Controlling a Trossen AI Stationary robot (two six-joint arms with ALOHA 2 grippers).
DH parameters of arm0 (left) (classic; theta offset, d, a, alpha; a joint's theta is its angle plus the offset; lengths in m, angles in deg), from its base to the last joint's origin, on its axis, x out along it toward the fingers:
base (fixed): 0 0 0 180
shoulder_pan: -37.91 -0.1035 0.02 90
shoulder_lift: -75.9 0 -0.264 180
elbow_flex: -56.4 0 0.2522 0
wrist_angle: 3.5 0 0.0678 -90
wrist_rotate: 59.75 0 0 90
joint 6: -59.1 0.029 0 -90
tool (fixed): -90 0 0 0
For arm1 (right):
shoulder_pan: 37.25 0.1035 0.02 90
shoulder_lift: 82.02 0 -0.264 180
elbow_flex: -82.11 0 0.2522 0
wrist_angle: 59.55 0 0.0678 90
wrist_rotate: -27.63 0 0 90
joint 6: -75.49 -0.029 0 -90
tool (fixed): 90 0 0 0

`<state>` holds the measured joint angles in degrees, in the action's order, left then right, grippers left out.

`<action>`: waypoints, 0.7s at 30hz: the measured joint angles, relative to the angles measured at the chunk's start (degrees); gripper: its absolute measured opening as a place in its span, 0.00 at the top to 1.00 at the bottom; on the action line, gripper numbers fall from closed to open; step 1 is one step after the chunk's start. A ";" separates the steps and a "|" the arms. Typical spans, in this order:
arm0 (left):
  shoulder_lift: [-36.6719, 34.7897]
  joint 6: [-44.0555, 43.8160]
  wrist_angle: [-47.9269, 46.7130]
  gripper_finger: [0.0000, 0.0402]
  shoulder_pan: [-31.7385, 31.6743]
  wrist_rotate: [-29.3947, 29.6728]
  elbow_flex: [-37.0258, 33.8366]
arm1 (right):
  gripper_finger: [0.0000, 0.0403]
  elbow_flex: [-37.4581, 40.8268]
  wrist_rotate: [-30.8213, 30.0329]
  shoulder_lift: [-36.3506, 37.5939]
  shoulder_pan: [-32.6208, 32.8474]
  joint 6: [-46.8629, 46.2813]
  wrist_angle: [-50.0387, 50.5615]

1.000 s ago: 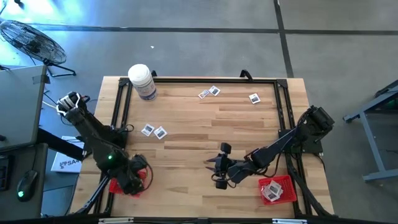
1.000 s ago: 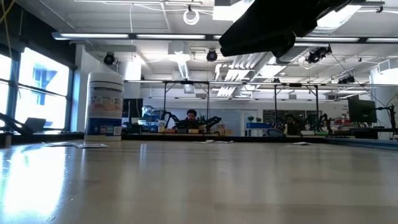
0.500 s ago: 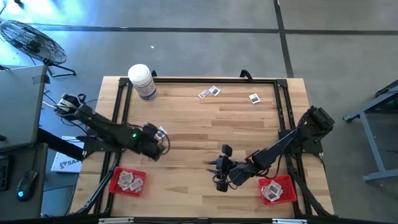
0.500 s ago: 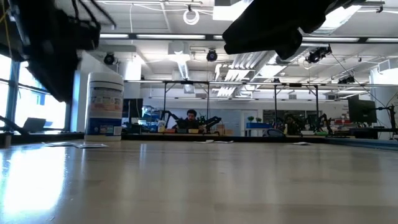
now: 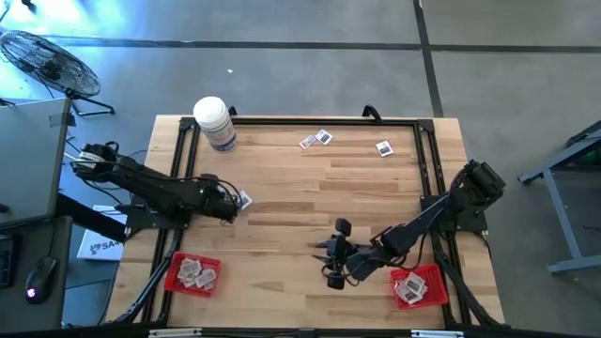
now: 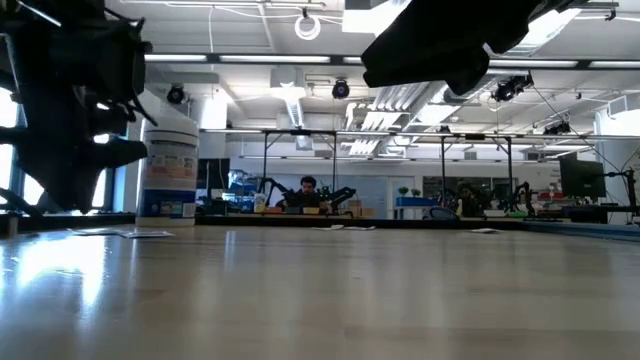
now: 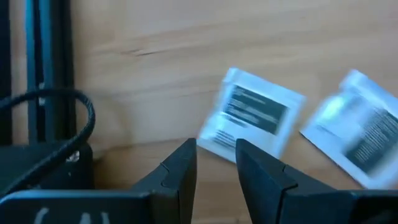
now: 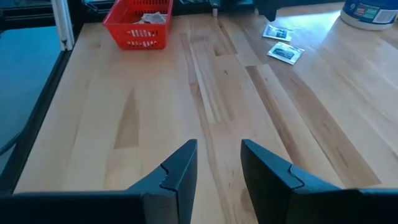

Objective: Pick & Place First Aid Supplies
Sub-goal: Put the towelette pack into the right red bin

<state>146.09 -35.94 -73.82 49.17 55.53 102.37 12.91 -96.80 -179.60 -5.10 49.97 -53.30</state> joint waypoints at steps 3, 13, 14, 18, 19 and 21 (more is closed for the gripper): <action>0.00 -4.81 1.87 0.73 -1.06 -0.02 -2.05 | 0.71 0.00 0.12 0.00 -0.33 0.00 0.20; -0.08 -12.52 11.39 0.73 -1.13 2.95 -8.69 | 0.71 0.00 0.19 0.02 -0.27 0.46 1.35; -0.09 -12.97 12.18 0.73 -1.12 3.40 -9.23 | 0.71 0.00 0.18 0.02 -0.27 0.46 1.53; -0.07 -13.37 12.87 0.73 -1.10 3.88 -9.62 | 0.71 0.00 0.26 0.02 -0.27 0.46 2.12; -0.07 -13.36 13.11 0.73 -1.10 4.13 -9.64 | 0.71 0.00 0.23 0.02 -0.27 0.48 2.20; -0.03 -13.31 13.58 0.73 -1.10 4.65 -9.71 | 0.71 0.00 0.21 0.02 -0.28 0.46 2.19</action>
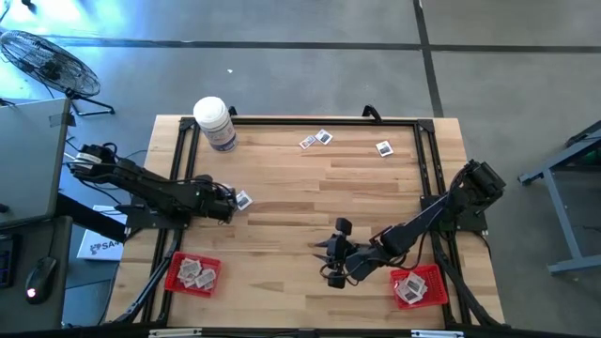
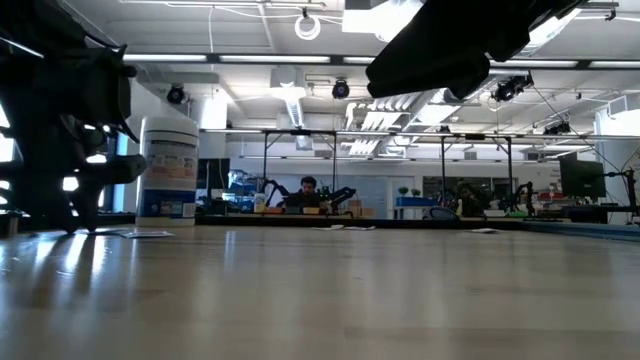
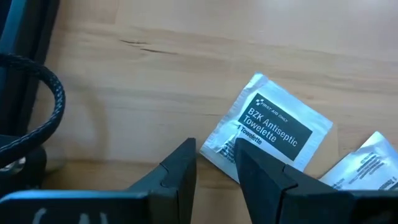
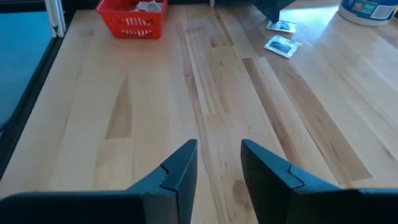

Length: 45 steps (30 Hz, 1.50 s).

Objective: Pick & Place First Aid Supplies
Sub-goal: Put the towelette pack into the right red bin

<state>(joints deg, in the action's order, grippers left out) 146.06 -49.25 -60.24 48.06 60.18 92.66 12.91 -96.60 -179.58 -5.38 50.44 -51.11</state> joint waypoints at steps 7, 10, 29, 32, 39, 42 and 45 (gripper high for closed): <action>0.27 0.04 1.93 0.78 -0.02 1.87 -0.09 | 0.71 0.00 -0.02 0.00 -0.01 0.00 0.00; 1.01 -0.14 2.55 0.85 -0.02 2.50 -0.09 | 0.71 0.00 0.07 0.00 -0.01 -0.28 -0.02; 3.88 6.15 -1.90 1.00 4.55 8.21 7.27 | 0.71 0.00 0.32 0.00 -0.01 -1.67 -0.07; 3.85 6.56 -3.44 1.00 8.79 11.11 10.67 | 0.71 0.00 0.27 0.00 -0.01 -1.49 -0.07; 3.81 12.96 4.70 1.00 22.27 25.34 13.59 | 0.71 0.00 0.14 0.00 -1.37 -1.84 -0.45; 4.54 21.60 14.07 1.00 27.58 32.57 13.38 | 0.71 0.00 1.31 0.00 -3.42 -2.01 -2.51; 6.57 32.45 24.00 1.00 31.26 36.40 13.31 | 0.70 0.00 5.51 0.00 -6.21 -2.37 -5.24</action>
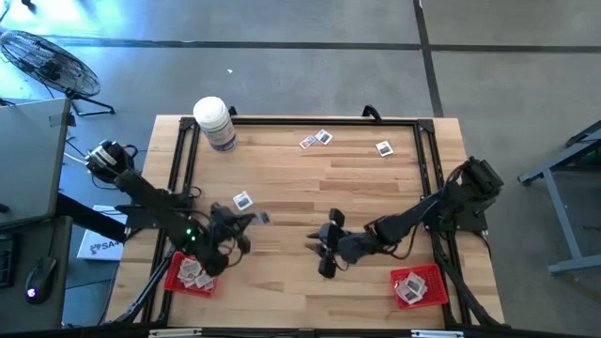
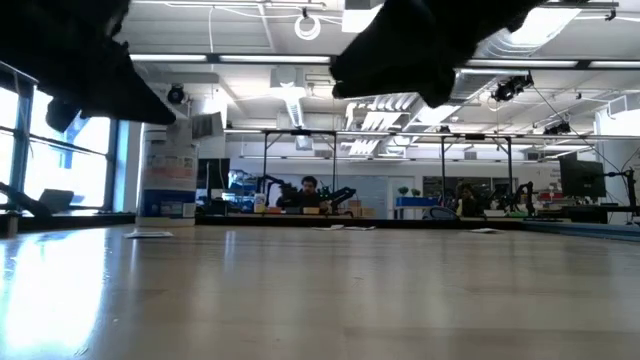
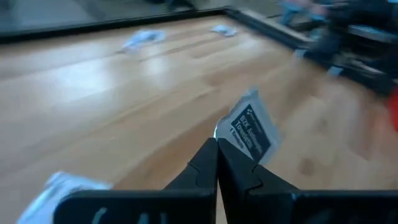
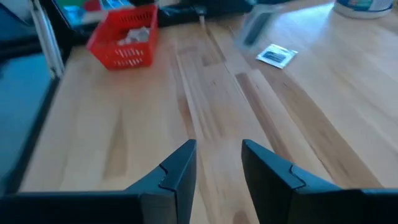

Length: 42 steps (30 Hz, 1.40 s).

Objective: Pick & Place First Aid Supplies
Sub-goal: Put the towelette pack into the right red bin

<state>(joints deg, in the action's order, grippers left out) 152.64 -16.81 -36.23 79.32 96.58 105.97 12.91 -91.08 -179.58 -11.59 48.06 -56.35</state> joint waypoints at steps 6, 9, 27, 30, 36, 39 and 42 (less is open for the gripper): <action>6.30 12.90 15.39 1.00 3.00 0.85 0.02 | 0.60 0.00 8.70 -4.27 -5.40 -2.82 -12.14; 9.15 14.14 18.91 1.00 2.88 0.19 0.02 | 0.54 0.00 12.69 -8.34 -7.34 -6.78 -19.54; 10.92 15.31 22.68 1.00 0.82 1.19 0.00 | 0.54 -3.69 15.77 -17.25 -11.91 -10.55 -29.59; 10.92 17.03 24.94 1.00 -0.76 -0.92 0.04 | 0.56 -6.32 16.17 -18.44 -12.23 -9.82 -26.89; 10.78 19.97 25.65 1.00 -1.25 -4.35 0.07 | 0.64 -7.48 13.07 -18.80 -12.31 -9.70 -23.91; 10.08 20.01 26.60 1.00 -1.29 -4.03 0.07 | 0.71 -7.48 13.58 -18.80 -12.31 -9.66 -23.91; 9.76 20.06 26.62 1.00 -1.29 -3.88 0.17 | 0.81 -7.48 13.69 -18.80 -12.29 -9.60 -23.85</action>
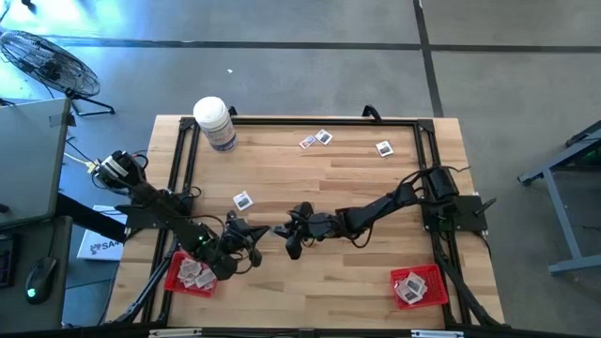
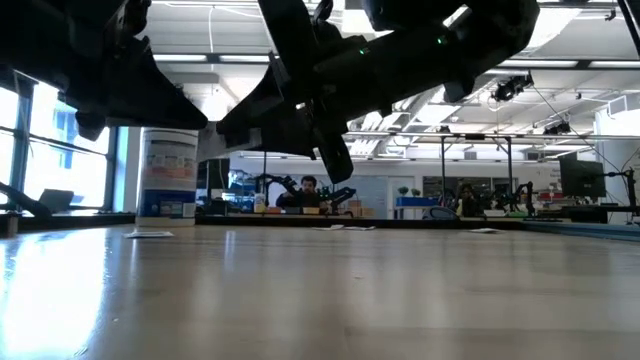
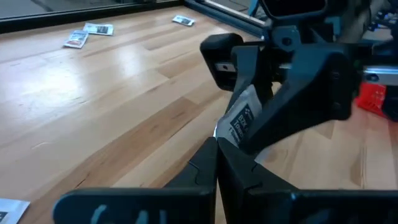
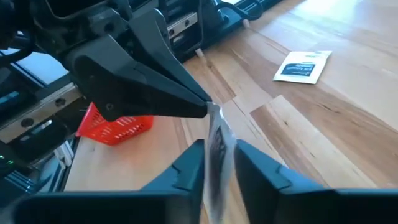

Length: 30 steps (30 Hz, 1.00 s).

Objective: Pick & Place First Aid Supplies
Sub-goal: Put the towelette pack into the right red bin

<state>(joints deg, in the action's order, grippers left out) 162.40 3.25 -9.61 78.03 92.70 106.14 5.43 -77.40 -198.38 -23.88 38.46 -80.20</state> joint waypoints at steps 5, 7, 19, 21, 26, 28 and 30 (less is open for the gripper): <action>0.00 0.12 -0.01 1.00 0.00 -0.33 0.01 | 0.98 0.01 0.94 0.00 0.00 2.06 -0.02; -0.08 -0.43 -0.03 1.00 0.00 -0.39 0.01 | 0.98 0.00 1.05 0.00 0.04 2.53 -0.02; -4.68 -1.35 -0.19 0.70 0.00 -6.81 0.03 | 0.98 -0.02 2.04 0.00 0.29 4.01 2.08; -4.80 -0.05 -0.33 0.65 0.00 -7.99 0.03 | 0.99 -0.02 3.14 0.01 0.63 3.63 2.49; -5.86 1.60 -1.30 0.59 0.02 -9.96 0.03 | 0.99 0.00 7.40 3.82 3.11 2.04 11.35; -6.12 1.61 -1.81 0.58 0.02 -10.39 0.03 | 0.99 -0.02 8.85 7.58 4.80 1.16 19.49; -6.12 1.60 -2.53 0.58 0.01 -10.54 0.02 | 0.99 -0.02 10.89 11.76 7.04 0.06 29.08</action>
<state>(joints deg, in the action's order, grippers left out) 156.28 4.84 -12.14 78.04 82.16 106.16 5.41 -66.51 -186.62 -16.84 38.52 -51.12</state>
